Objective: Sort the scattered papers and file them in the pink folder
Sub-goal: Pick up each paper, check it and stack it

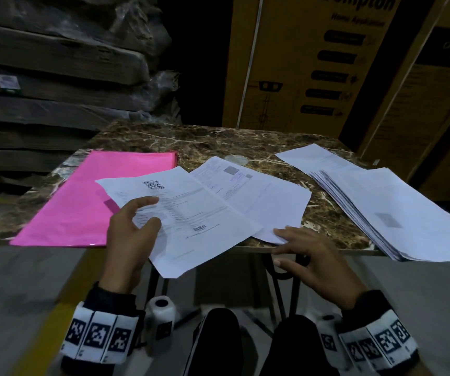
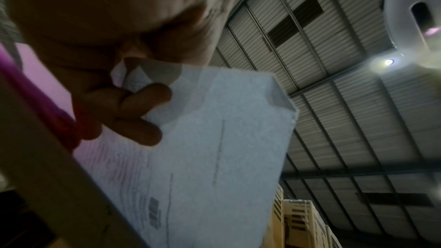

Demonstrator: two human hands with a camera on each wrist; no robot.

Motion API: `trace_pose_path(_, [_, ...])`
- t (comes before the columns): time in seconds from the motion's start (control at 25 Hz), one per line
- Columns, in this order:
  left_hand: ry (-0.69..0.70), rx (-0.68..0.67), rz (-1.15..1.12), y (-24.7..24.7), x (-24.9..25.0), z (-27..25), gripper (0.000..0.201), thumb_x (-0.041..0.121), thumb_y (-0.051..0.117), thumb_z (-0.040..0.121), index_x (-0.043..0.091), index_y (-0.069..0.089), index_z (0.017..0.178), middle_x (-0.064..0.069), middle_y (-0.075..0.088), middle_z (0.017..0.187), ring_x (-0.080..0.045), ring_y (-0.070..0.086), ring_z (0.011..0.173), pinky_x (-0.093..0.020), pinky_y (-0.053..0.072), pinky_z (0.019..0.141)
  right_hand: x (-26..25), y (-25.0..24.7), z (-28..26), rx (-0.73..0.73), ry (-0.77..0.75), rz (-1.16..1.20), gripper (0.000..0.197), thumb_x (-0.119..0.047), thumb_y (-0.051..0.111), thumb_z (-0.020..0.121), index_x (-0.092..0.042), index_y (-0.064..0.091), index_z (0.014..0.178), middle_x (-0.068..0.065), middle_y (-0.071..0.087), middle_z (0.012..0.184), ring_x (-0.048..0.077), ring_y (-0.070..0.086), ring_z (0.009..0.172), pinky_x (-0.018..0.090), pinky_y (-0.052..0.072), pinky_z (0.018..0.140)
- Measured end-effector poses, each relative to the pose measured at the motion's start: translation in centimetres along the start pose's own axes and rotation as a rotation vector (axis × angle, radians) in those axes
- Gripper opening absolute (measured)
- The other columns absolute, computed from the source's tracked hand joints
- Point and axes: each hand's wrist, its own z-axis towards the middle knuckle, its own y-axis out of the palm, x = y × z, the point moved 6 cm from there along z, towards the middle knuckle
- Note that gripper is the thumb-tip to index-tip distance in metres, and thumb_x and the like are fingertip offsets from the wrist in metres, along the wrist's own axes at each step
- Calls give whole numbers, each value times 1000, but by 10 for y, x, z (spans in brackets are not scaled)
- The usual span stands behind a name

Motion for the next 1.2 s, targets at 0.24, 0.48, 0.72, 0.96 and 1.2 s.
trace_pose_path(0.24, [-11, -25, -67, -10, -2, -10, 41, -11, 55, 86, 20, 71, 108, 0, 68, 117, -22, 62, 110, -27, 50, 81, -5, -21, 4, 269, -25, 20, 21, -7, 77, 84, -17, 80, 102, -8, 77, 98, 1, 71, 88, 22, 55, 75])
trace_pose_path(0.48, [-18, -88, -101, -6, 1, -15, 41, -12, 55, 88, 20, 70, 107, 5, 67, 118, -14, 63, 108, -18, 48, 75, -6, -46, 4, 577, 106, 59, 23, 3, 74, 83, -9, 79, 101, -3, 75, 96, 4, 70, 85, 13, 52, 81])
trace_pose_path(0.72, [-11, -128, -28, 10, -3, -15, 41, -10, 55, 87, 23, 72, 106, 8, 68, 117, -18, 64, 111, -33, 54, 88, -21, -72, 13, 782, 143, 89, 22, -5, 73, 87, -9, 76, 108, -3, 73, 101, 7, 70, 85, 10, 52, 85])
trace_pose_path(0.96, [-32, -150, 4, 27, -8, -17, 23, 14, 68, 92, 20, 70, 114, 4, 67, 123, -18, 60, 119, -47, 48, 106, -78, -24, 14, 556, -182, 92, 19, 0, 75, 83, -8, 78, 100, -2, 76, 98, 4, 70, 90, 21, 57, 83])
trace_pose_path(1.2, [-40, -88, 31, 32, 2, -27, 71, 57, 61, 85, 25, 43, 146, 9, 45, 144, -8, 41, 130, -38, 38, 110, -91, 38, 12, 190, -331, 100, 14, -8, 71, 87, -14, 79, 97, -2, 77, 92, 13, 71, 88, 33, 57, 71])
